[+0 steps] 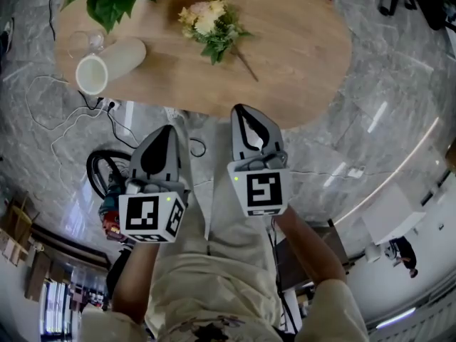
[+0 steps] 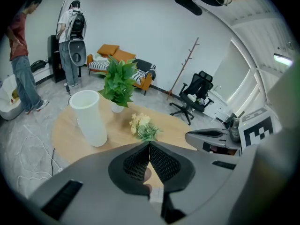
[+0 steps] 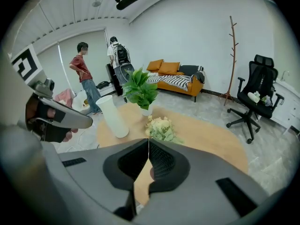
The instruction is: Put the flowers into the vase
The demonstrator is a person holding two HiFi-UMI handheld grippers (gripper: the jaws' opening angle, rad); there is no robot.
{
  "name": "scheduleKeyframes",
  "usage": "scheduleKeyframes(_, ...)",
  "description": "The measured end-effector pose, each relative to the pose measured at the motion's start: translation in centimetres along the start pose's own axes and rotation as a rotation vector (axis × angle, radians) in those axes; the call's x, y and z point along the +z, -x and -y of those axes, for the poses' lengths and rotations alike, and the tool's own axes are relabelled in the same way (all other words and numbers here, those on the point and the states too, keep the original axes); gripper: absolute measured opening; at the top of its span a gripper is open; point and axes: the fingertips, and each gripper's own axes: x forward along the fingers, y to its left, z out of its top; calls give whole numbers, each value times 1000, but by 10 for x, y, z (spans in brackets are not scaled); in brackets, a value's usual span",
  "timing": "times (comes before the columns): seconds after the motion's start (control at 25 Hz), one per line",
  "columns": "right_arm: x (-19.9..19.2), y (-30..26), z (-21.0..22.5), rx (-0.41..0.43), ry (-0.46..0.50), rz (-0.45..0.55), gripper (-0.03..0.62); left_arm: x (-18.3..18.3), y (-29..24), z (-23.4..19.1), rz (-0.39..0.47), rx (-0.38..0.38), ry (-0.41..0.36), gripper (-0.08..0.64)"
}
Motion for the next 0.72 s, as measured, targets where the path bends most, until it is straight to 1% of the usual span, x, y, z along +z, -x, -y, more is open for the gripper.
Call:
scheduleKeyframes(0.12, -7, -7, 4, -6, -8, -12, 6, -6, -9, -4, 2, 9, 12, 8)
scheduleKeyframes(0.28, -12, -15, 7, -9, 11, -19, 6, -12, -20, -8, 0, 15, 21, 8)
scheduleKeyframes(0.52, -20, -26, 8, 2, 24, -39, 6, -21, -39, -20, 1, 42, 56, 8)
scheduleKeyframes(0.72, -29, -40, 9, 13, 40, -62, 6, -25, -53, -26, 10, 51, 57, 8)
